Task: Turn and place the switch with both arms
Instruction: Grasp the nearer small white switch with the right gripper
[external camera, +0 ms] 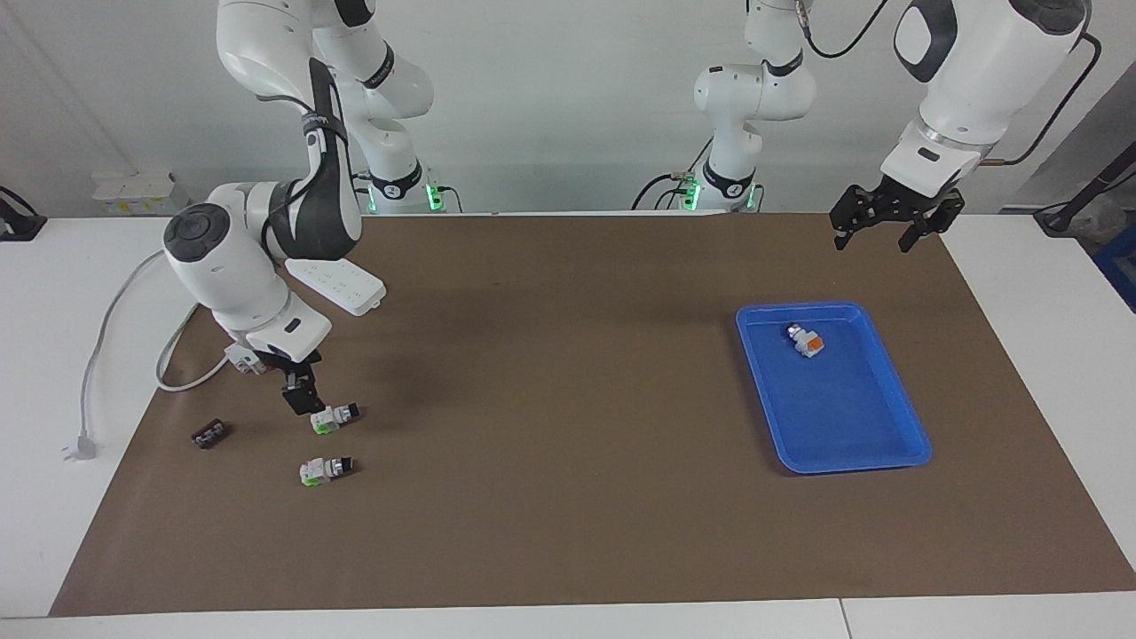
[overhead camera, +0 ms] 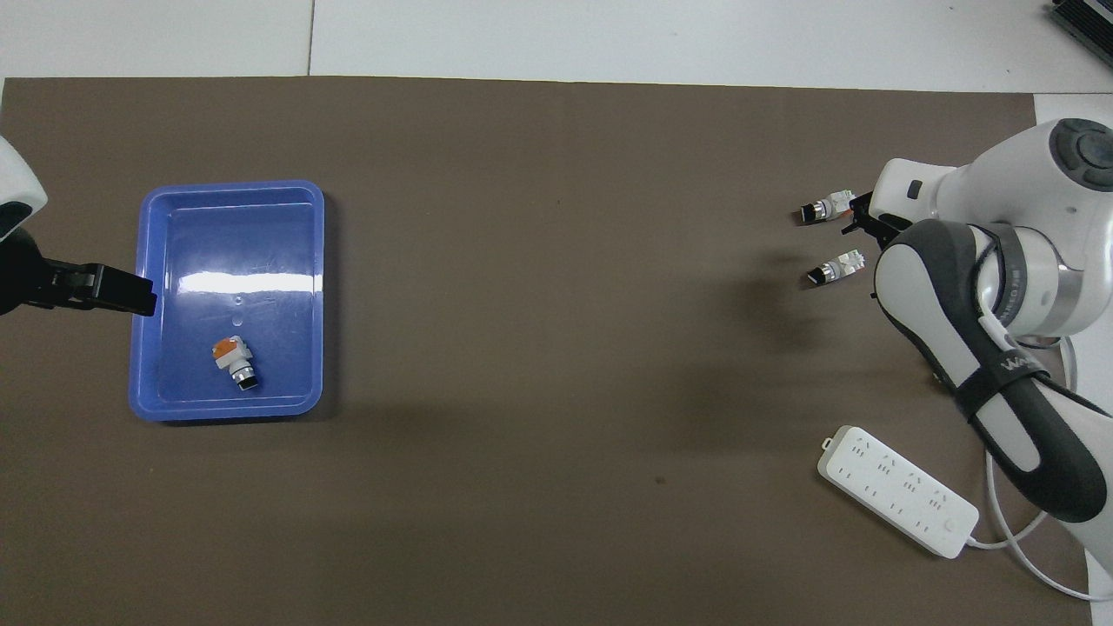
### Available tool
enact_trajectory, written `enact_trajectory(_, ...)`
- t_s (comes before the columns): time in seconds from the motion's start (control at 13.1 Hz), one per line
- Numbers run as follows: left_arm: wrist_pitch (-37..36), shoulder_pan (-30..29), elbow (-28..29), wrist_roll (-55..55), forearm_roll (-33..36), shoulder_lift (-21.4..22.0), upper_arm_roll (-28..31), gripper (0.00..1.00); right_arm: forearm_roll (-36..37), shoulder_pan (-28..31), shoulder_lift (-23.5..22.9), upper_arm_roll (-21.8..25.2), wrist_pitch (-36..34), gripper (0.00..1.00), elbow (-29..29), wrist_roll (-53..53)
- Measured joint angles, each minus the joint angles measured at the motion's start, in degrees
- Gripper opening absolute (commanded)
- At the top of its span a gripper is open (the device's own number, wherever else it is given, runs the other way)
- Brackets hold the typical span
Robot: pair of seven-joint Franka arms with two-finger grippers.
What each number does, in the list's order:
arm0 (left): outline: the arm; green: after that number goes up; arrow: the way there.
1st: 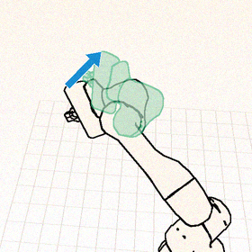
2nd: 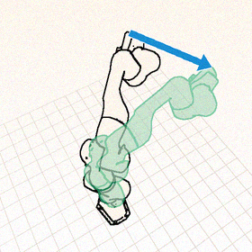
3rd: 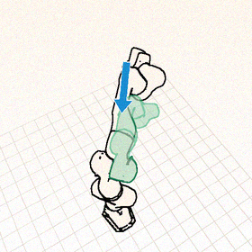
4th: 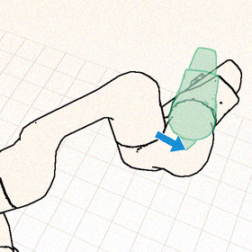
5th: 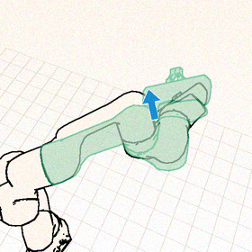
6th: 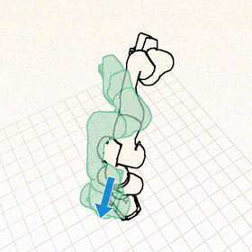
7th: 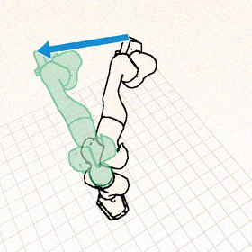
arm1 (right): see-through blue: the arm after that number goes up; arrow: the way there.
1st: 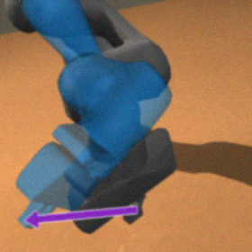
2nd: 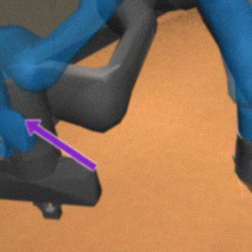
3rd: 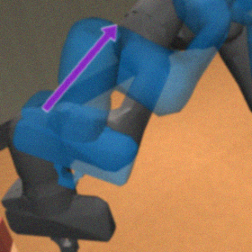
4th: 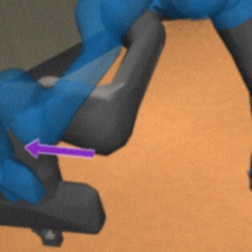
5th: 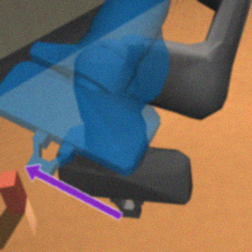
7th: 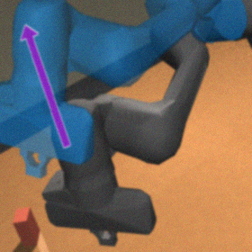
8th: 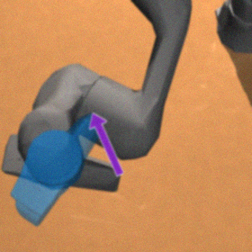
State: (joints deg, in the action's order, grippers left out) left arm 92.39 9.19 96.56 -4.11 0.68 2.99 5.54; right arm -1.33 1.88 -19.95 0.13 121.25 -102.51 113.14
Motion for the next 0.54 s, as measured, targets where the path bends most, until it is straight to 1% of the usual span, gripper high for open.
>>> enact_trajectory(0.23, -0.02, 0.13, 0.00, 0.00, 0.00, 0.00, -0.39, 1.00, 0.00, 0.58, -2.60, 0.01, 2.57, 1.00, 0.00, 1.37)
enact_trajectory(0.54, -0.49, 0.24, 0.02, 0.00, 0.00, 0.00, -0.71, 1.00, 0.00, 0.66, -4.83, -0.02, 4.52, 1.00, -0.01, 1.41)
